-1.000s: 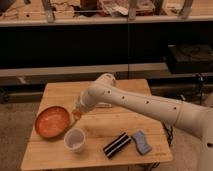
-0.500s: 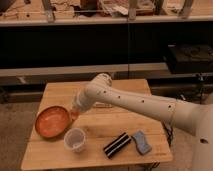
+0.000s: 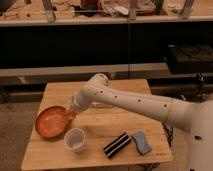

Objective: Place the pepper in the ceramic bowl

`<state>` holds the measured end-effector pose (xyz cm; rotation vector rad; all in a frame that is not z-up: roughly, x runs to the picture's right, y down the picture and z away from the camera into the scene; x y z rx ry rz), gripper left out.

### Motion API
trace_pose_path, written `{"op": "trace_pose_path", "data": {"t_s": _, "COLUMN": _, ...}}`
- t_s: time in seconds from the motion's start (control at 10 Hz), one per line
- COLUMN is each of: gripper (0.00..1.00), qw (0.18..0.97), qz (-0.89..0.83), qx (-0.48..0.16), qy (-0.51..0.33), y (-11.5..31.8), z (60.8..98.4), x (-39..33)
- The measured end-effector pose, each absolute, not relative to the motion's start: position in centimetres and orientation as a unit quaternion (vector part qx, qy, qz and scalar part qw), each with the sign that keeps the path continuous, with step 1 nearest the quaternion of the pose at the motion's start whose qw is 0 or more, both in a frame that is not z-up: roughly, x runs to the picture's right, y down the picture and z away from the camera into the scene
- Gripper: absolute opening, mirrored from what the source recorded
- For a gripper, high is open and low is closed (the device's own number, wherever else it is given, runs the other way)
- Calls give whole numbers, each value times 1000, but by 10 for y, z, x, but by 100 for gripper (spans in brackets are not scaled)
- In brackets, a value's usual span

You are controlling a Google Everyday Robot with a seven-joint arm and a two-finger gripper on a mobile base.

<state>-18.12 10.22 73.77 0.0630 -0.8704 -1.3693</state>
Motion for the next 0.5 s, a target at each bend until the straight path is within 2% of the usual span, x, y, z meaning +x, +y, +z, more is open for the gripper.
{"op": "trace_pose_path", "data": {"t_s": 0.5, "gripper": 0, "qw": 683, "qz": -615, "qx": 32, "qy": -394, "y": 102, "z": 741, "x": -195}}
